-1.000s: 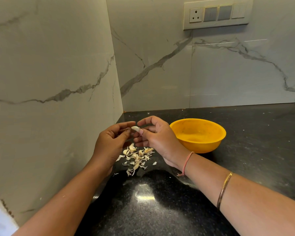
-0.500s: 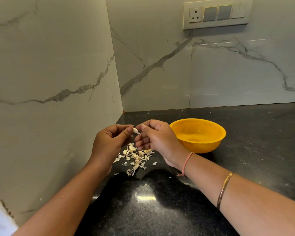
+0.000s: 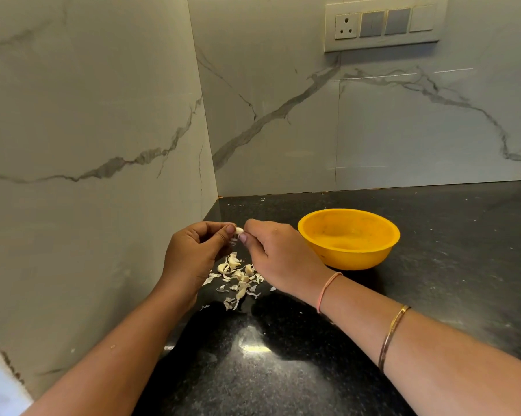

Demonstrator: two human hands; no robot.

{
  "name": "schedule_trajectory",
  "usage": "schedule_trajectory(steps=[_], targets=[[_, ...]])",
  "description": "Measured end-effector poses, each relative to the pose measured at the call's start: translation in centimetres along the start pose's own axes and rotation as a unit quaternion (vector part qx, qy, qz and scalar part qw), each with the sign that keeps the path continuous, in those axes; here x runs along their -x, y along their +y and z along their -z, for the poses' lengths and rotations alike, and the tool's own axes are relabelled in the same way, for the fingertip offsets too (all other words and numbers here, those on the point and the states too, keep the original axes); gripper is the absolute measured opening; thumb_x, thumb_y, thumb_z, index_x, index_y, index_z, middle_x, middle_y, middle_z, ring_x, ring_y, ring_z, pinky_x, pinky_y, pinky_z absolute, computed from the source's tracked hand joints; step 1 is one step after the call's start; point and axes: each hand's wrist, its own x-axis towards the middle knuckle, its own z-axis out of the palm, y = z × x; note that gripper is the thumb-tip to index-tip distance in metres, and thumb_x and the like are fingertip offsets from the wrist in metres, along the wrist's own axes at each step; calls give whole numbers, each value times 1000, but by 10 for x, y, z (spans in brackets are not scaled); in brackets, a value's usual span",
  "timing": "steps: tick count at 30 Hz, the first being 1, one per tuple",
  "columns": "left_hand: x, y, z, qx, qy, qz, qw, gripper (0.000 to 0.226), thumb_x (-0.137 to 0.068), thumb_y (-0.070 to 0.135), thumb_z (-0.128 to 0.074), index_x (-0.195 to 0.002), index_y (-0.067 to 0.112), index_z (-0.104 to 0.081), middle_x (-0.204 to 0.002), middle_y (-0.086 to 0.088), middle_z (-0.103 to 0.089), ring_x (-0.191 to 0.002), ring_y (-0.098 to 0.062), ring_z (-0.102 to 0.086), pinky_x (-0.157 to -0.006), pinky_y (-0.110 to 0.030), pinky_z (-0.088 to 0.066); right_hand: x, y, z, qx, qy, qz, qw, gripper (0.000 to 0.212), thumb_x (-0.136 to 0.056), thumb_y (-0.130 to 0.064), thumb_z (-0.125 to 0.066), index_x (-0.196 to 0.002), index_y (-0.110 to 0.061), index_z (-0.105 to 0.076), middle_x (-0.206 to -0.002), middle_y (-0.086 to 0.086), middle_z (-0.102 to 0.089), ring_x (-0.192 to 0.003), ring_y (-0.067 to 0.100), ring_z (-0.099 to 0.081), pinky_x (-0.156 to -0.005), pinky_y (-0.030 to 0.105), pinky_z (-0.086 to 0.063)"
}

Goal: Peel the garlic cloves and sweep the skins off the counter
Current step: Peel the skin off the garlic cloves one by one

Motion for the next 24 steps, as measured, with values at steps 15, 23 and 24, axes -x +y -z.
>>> schedule_trajectory(steps=[15, 23, 24], targets=[[6, 1, -3, -166, -48, -33, 984, 48, -84, 59, -37, -58, 22, -52, -53, 7, -44, -53, -10, -40, -56, -29, -32, -7, -5, 7, -358, -71, -180, 913, 37, -97, -12, -43, -61, -11, -52, -49, 3, -45, -35, 1, -37, -38, 10, -28], [2, -5, 0, -219, -52, -111, 968, 49, -96, 37, -40, -50, 25, -50, -45, 7, -33, -43, -6, -31, -47, -24, -24, -3, -8, 7, -393, -90, -192, 895, 43, -100, -31, -38, -64, -11, -50, -50, 0, -41, -38, 6, -32, -37, 14, -27], [2, -5, 0, -218, -52, -117, 967, 47, -96, 36, -40, -52, 23, -50, -44, 8, -33, -43, -6, -31, -46, -22, -23, -3, -9, 6, -383, -76, -186, 901, 43, -99, -33, -40, -63, -12, -50, -48, -1, -41, -37, 3, -33, -37, 13, -28]])
